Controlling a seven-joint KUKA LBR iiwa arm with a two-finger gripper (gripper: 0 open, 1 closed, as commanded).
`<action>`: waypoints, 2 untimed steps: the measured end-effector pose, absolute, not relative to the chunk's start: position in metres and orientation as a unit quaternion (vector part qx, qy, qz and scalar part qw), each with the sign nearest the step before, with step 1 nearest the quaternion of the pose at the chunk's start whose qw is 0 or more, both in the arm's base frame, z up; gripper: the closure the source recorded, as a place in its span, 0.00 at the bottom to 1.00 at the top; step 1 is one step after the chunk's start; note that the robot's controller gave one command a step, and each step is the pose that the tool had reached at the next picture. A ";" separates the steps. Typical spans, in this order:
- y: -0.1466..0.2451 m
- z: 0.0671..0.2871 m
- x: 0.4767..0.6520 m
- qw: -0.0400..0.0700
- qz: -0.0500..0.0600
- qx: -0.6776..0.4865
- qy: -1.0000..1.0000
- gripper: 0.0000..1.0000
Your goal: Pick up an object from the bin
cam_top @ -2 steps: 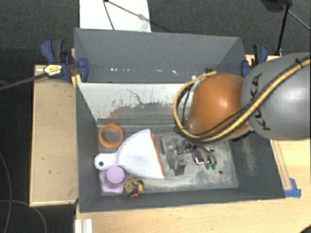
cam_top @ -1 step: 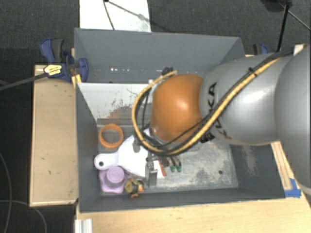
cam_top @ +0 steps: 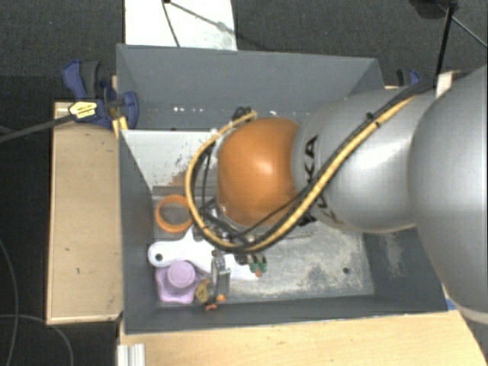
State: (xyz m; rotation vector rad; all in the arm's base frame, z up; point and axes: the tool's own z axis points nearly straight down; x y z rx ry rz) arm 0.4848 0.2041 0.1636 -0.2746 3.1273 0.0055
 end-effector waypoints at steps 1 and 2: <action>0.193 0.142 0.487 0.005 0.002 -0.134 0.991 0.00; 0.185 0.093 0.488 0.002 0.000 -0.287 0.958 0.00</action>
Offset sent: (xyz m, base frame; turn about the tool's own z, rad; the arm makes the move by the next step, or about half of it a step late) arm 0.0036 -0.0207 -0.0932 -0.4754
